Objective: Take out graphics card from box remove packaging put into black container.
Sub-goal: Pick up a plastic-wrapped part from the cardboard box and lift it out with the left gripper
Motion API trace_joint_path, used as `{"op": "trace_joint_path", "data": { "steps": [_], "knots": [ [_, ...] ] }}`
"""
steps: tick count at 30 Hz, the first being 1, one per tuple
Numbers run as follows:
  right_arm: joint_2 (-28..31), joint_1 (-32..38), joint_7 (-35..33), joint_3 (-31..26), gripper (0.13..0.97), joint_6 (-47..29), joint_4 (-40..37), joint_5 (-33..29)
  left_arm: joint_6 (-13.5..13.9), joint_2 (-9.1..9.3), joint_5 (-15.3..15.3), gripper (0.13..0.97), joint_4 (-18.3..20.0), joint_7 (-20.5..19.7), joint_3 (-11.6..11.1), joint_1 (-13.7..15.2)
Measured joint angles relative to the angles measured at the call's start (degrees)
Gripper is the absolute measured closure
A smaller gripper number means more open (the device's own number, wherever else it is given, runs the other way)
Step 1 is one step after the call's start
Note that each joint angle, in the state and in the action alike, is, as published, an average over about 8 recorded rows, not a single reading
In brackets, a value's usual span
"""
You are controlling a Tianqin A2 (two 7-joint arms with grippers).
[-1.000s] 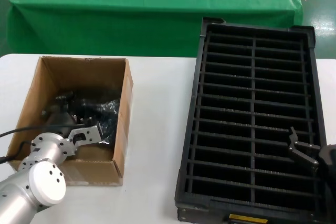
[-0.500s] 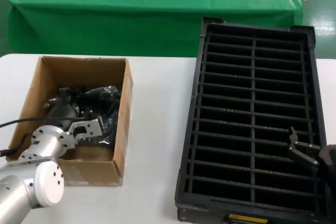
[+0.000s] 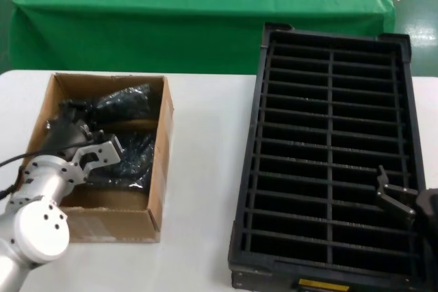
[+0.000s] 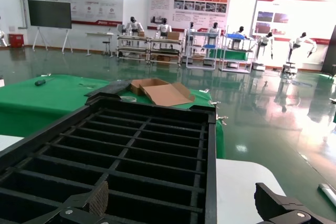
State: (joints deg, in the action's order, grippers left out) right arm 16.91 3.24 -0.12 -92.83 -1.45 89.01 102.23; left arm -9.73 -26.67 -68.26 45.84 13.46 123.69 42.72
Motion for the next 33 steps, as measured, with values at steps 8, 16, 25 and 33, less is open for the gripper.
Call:
{"op": "trace_joint_path", "data": {
  "steps": [8,16,25,33],
  "knots": [
    [0.0,0.0,0.0,0.0,0.129,0.0,0.0,0.0,7.24,2.11,0.99,0.958,13.3,8.28,-18.07,-8.29],
    [0.0,0.0,0.0,0.0,0.129,0.0,0.0,0.0,12.37,4.42,3.39,0.958,24.12,10.23,-30.69,-13.98],
    [0.0,0.0,0.0,0.0,0.129,0.0,0.0,0.0,11.46,2.89,-0.41,0.958,29.64,7.26,-32.91,-16.29],
    [0.0,0.0,0.0,0.0,0.129,0.0,0.0,0.0,2.97,-0.29,-4.87,0.958,30.07,-0.73,-27.19,-15.64]
  ]
}}
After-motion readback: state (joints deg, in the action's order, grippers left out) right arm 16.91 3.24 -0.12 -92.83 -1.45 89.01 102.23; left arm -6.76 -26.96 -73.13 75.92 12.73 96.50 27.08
